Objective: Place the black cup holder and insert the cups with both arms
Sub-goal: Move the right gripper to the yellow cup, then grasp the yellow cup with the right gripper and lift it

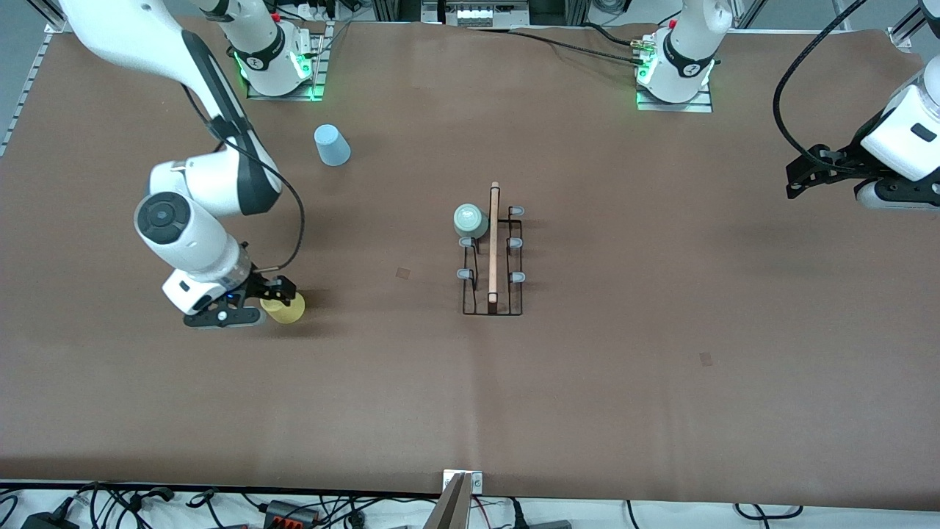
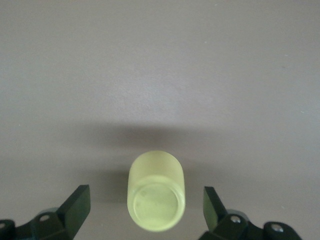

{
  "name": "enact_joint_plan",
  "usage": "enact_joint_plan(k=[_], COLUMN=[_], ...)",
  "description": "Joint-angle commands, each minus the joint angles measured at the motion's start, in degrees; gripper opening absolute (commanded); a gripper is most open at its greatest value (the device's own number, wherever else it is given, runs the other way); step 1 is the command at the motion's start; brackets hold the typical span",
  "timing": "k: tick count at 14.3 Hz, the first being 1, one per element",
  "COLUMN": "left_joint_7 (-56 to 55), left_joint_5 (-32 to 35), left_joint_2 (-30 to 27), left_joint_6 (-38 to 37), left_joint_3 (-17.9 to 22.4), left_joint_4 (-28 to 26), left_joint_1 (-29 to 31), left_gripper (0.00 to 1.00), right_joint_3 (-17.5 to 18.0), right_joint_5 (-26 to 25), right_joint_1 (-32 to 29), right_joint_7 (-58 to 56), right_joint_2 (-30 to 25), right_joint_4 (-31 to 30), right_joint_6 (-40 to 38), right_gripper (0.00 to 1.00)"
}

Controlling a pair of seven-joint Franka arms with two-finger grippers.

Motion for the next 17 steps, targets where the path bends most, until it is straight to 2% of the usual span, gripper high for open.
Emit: enact_joint_plan(k=[1, 7, 16, 17], left_joint_7=[1.2, 1.1, 1.1, 1.1], left_joint_5=[0.0, -0.1, -0.1, -0.1], left_joint_2=[0.3, 0.3, 0.2, 0.2], left_joint_6=[-1.1, -1.4, -1.5, -1.5], left_joint_3=[-0.2, -0.2, -0.3, -0.3], left_joint_4=[1.4, 1.3, 1.4, 1.4], left_joint_1=[0.3, 0.3, 0.2, 0.2], left_gripper=[1.0, 1.0, 1.0, 1.0], right_joint_3=[0.0, -0.6, -0.7, -0.7], right_joint_5=[-0.9, -0.9, -0.9, -1.0], right_joint_1=[0.1, -0.3, -0.1, -0.2], right_joint_7=[-0.9, -0.9, -1.1, -1.2], right_joint_2=[0.5, 1.7, 1.9, 1.9], right_joint_4=[-0.7, -7.0, -8.8, -8.8], right_joint_6=[1.7, 11.5, 12.7, 12.8], right_gripper=[1.0, 1.0, 1.0, 0.92])
